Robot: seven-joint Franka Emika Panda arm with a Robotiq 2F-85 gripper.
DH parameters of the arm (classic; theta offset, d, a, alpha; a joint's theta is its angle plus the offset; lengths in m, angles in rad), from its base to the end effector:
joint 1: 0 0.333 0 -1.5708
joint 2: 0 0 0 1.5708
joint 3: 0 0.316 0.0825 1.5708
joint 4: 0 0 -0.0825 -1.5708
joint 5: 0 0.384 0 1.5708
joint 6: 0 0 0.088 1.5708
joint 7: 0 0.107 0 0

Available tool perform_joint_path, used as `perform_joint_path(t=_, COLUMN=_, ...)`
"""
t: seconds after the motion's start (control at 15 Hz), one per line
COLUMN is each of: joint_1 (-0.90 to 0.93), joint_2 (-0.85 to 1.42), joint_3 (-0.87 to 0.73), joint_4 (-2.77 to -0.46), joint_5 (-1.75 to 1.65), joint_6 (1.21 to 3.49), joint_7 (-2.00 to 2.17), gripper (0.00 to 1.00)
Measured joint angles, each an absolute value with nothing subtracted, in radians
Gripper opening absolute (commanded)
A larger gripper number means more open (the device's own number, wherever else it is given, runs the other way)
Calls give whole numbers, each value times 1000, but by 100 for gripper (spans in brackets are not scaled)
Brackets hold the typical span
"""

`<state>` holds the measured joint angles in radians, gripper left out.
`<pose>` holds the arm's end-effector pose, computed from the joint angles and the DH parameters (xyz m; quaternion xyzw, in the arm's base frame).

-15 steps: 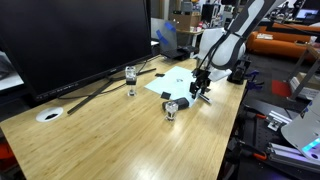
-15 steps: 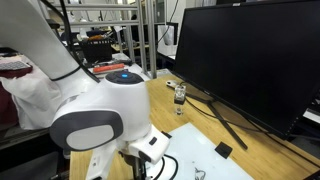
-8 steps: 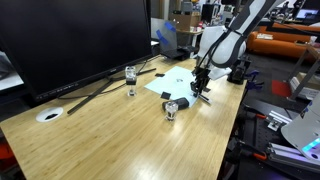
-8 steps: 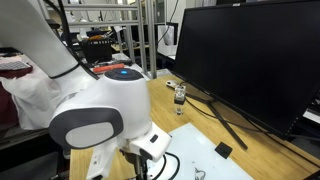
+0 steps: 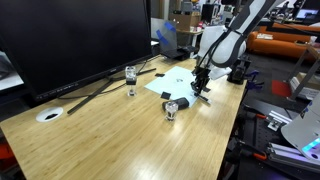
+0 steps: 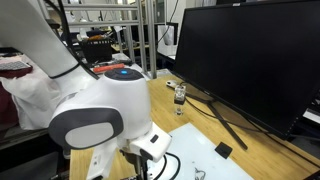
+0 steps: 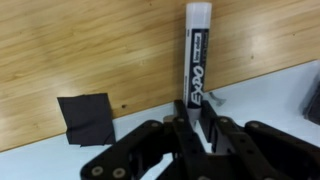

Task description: Use the marker to write on the paper.

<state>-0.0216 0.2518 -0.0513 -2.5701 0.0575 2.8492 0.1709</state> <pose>0.4470 -0.0370 0.1755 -0.9889 0.1479 -0.0138 0.0030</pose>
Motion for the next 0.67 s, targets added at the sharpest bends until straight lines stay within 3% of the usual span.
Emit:
perform_joint_path(t=0.4, joint_1=-29, joint_2=246, joint_3=-42, joint_4=-2570, joint_5=85, joint_6=2828, joint_7=113, gripper=5)
perform_joint_path(t=0.67, joint_1=-42, joint_2=196, joint_3=-16, joint_4=-2568, joint_5=139, joint_6=2676, joint_7=37, gripper=5)
